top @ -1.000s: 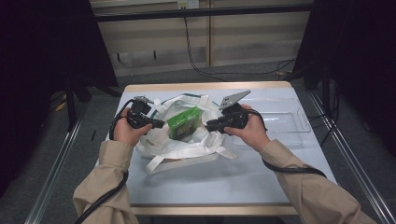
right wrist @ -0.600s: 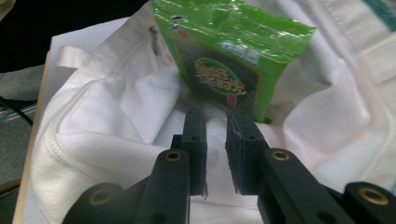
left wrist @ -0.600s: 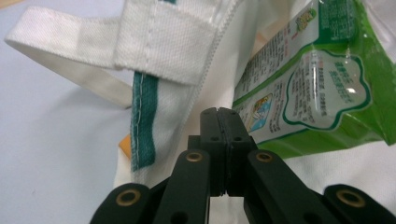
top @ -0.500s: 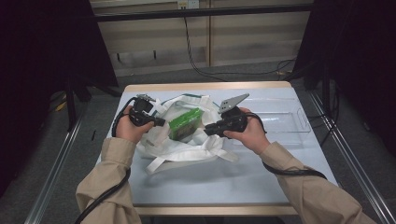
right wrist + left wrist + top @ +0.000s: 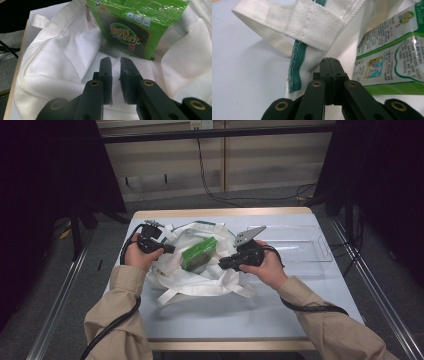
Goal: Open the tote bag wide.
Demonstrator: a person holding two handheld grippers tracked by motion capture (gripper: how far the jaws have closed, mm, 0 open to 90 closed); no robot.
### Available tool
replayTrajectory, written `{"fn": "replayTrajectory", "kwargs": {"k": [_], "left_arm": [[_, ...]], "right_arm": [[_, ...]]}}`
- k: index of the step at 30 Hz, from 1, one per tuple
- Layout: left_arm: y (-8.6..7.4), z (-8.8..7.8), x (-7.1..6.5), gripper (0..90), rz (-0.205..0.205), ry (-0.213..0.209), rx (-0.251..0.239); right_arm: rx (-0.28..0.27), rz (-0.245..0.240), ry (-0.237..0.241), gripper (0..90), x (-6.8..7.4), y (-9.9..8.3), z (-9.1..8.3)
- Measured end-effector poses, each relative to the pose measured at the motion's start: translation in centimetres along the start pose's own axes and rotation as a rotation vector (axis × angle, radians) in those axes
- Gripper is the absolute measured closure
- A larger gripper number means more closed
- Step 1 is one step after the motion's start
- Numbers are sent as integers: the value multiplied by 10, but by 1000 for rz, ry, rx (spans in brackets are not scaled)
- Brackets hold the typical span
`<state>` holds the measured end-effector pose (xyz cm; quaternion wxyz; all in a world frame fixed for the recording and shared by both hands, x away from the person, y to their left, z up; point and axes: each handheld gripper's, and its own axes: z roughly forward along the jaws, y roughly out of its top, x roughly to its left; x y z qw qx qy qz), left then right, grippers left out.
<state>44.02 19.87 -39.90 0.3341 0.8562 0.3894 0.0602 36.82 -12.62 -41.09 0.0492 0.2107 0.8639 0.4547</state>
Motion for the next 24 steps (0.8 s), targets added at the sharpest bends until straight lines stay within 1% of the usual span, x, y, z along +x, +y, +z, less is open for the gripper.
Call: {"fn": "replayTrajectory", "kwargs": {"k": [1, 4, 5, 6, 7, 9, 11, 14, 17, 20, 21, 23, 24], "left_arm": [[0, 1, 1, 900, -6, -8, 0], [-1, 3, 4, 900, -14, -2, 1], [-2, 3, 4, 900, -16, -7, 1], [-2, 4, 5, 900, -13, 1, 4], [-2, 5, 5, 900, -31, -4, -11], [-3, 5, 5, 900, -35, -5, -6], [-3, 6, 7, 900, -30, -10, -3], [-3, 6, 7, 900, -37, -8, -3], [-4, 8, 7, 900, -41, 3, -7], [-4, 9, 8, 900, -41, -5, -2], [-5, 9, 8, 900, -30, -3, 5], [-5, 10, 9, 900, -33, -7, 5], [-5, 10, 9, 900, -40, -2, 4]], "right_arm": [[1, -1, -1, 804, 0, -1, 0], [4, -2, 1, 803, 1, -2, 0], [5, -2, 2, 801, 1, -3, 0], [2, 4, -2, 801, 1, -3, 1], [1, -1, 1, 801, 1, -4, 1], [0, 4, 0, 801, 1, -6, 1], [-1, 8, 4, 801, 0, -7, 2], [-2, 10, 3, 803, 1, -9, 2], [-3, 6, 1, 808, 1, -11, 3], [3, 10, 2, 813, 1, -12, 3], [1, 9, 2, 814, 1, -13, 3], [2, 11, 5, 817, 2, -15, 3], [1, 10, 4, 818, 2, -16, 4]]}}
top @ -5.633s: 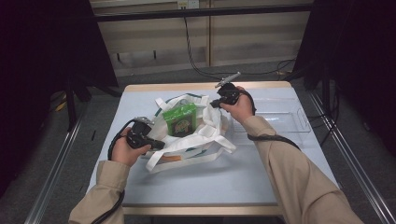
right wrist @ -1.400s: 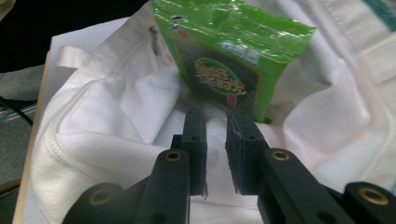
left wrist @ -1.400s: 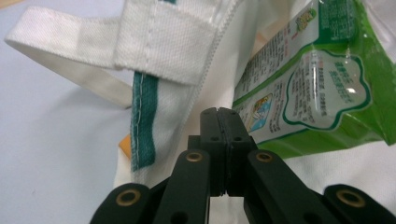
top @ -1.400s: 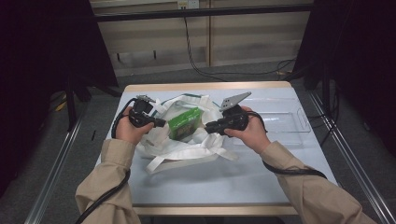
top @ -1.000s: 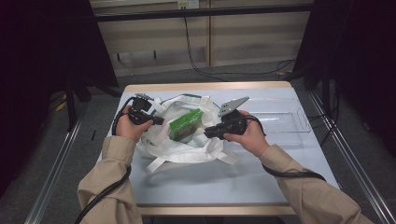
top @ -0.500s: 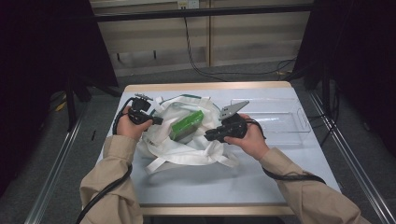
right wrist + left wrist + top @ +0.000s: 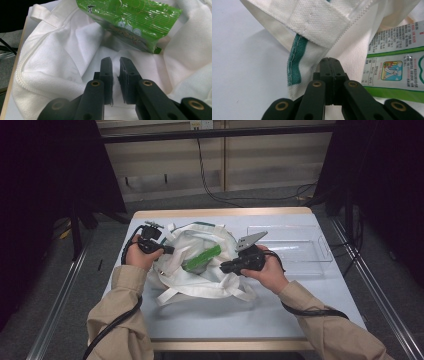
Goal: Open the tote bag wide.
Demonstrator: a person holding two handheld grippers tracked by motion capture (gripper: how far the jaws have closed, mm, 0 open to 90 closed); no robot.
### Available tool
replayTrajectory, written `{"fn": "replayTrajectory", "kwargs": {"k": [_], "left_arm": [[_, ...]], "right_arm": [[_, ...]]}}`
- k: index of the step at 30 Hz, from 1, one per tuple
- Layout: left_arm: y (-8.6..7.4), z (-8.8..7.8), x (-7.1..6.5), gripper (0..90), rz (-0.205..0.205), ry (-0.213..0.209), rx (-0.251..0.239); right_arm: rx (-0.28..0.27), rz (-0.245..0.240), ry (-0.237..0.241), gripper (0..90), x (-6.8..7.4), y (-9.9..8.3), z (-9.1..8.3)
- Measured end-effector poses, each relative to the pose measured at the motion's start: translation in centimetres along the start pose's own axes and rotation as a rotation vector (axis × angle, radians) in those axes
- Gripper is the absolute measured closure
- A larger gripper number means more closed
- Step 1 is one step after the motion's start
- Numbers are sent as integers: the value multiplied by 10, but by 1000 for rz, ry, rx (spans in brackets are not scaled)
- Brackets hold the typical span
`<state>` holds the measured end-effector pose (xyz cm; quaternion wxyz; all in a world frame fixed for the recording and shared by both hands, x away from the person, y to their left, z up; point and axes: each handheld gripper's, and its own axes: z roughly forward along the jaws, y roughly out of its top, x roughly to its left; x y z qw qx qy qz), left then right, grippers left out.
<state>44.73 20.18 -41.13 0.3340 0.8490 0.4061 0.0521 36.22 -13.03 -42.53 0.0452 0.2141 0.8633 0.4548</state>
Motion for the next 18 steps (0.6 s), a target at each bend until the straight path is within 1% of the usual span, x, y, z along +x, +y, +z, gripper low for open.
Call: {"fn": "replayTrajectory", "kwargs": {"k": [3, 4, 5, 6, 9, 12, 16, 17, 18], "left_arm": [[0, 1, 2, 900, 14, -1, 12], [0, 2, 1, 900, 8, -4, 7], [0, 2, 1, 900, -9, -3, -4], [0, 2, 1, 900, 1, 3, 4], [0, 3, 2, 900, 1, 0, 4], [0, 3, 2, 900, 0, 4, 9], [0, 3, 3, 900, 1, -7, 15], [0, 4, 3, 900, -8, -7, 13], [0, 4, 3, 900, -8, -4, 10]], "right_arm": [[1, -1, -1, 821, 0, -4, 1], [0, 1, -2, 822, 0, -6, 1], [1, -2, -1, 821, 0, -7, 2], [3, 7, -3, 822, 0, -9, 2], [0, 10, -4, 822, -1, -14, 4], [-4, 14, -2, 826, -1, -18, 5], [-4, 15, 1, 831, -1, -22, 6], [0, 14, 3, 832, -1, -23, 6], [-1, 13, 2, 834, -1, -24, 6]]}}
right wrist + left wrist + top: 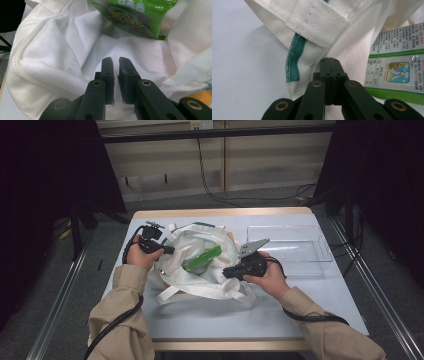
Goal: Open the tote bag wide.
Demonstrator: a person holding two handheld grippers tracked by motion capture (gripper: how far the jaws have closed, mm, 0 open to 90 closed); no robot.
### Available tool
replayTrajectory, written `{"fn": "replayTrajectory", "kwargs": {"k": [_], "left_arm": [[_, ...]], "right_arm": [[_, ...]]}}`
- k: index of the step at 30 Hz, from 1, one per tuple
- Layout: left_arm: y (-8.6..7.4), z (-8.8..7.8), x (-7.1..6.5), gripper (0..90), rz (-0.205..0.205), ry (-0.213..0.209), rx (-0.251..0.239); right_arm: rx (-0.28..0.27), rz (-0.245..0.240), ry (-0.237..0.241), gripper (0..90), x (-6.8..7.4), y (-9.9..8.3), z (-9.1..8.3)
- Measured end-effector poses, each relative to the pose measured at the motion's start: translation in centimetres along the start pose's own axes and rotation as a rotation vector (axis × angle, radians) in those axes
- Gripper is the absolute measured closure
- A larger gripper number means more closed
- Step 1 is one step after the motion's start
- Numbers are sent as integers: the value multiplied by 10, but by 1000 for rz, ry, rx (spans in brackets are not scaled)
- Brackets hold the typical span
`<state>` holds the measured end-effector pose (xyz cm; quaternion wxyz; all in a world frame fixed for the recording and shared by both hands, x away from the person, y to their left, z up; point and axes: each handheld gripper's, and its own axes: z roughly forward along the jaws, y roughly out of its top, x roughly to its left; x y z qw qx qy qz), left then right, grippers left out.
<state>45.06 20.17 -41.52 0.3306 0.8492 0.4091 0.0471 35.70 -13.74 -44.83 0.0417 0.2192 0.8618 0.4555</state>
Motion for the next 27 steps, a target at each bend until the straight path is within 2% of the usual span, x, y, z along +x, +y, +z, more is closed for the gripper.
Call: {"fn": "replayTrajectory", "kwargs": {"k": [2, 7, 9, 20, 21, 27], "left_arm": [[-1, 2, -1, 900, -11, 5, -9], [-1, 3, 1, 900, -13, 1, -6], [-2, 2, 2, 900, -1, 2, 4], [-4, 5, 3, 900, -17, 0, -2], [-4, 5, 3, 900, -28, -1, -11], [-5, 6, 4, 900, -25, -4, -6]], "right_arm": [[5, -3, -1, 839, 1, -2, 1], [7, -1, 2, 843, 1, -7, 6], [10, 2, 2, 844, 1, -9, 7], [26, 1, 4, 854, 1, -17, 16], [28, 0, 2, 856, 1, -18, 16], [37, 3, 3, 863, 1, -22, 21]]}}
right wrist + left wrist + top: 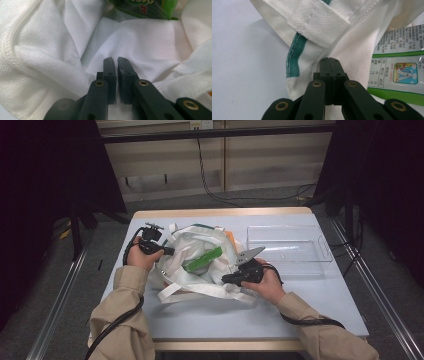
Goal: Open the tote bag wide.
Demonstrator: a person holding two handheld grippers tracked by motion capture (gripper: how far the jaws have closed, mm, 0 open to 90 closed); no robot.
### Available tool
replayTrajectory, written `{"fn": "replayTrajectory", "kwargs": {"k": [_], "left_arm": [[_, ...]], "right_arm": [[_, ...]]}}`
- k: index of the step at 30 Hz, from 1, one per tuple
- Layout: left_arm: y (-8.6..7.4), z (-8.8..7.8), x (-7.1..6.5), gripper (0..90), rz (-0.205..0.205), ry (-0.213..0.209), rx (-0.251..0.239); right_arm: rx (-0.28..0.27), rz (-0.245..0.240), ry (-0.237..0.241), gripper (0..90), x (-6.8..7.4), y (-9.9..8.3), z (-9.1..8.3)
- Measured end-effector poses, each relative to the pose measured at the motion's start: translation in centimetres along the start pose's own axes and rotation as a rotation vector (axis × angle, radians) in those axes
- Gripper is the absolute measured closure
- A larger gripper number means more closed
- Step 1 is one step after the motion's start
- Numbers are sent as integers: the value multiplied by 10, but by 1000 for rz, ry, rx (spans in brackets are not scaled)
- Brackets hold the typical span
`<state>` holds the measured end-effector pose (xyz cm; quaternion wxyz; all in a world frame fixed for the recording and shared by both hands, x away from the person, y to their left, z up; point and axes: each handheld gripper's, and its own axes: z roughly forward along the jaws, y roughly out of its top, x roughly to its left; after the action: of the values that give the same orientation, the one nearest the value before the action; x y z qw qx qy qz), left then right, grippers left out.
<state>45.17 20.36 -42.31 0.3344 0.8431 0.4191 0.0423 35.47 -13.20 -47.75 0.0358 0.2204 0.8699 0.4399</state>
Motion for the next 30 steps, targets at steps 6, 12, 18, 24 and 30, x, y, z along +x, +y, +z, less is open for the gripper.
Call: {"fn": "replayTrajectory", "kwargs": {"k": [6, 12, 18, 24, 30], "left_arm": [[-1, 2, 1, 900, 2, 5, 2], [-2, 4, 2, 900, 5, -2, 11], [-3, 4, 1, 900, -3, 2, 2], [-2, 0, 0, 900, 3, -8, 1], [0, -9, -8, 877, 1, -18, -39]], "right_arm": [[7, -3, 2, 867, 0, -2, 3], [19, -11, -1, 868, 1, -3, 6], [24, -14, -7, 868, 1, -3, 6], [6, -7, -5, 856, 1, -3, 4], [-25, 4, 0, 814, 0, 1, -3]]}}
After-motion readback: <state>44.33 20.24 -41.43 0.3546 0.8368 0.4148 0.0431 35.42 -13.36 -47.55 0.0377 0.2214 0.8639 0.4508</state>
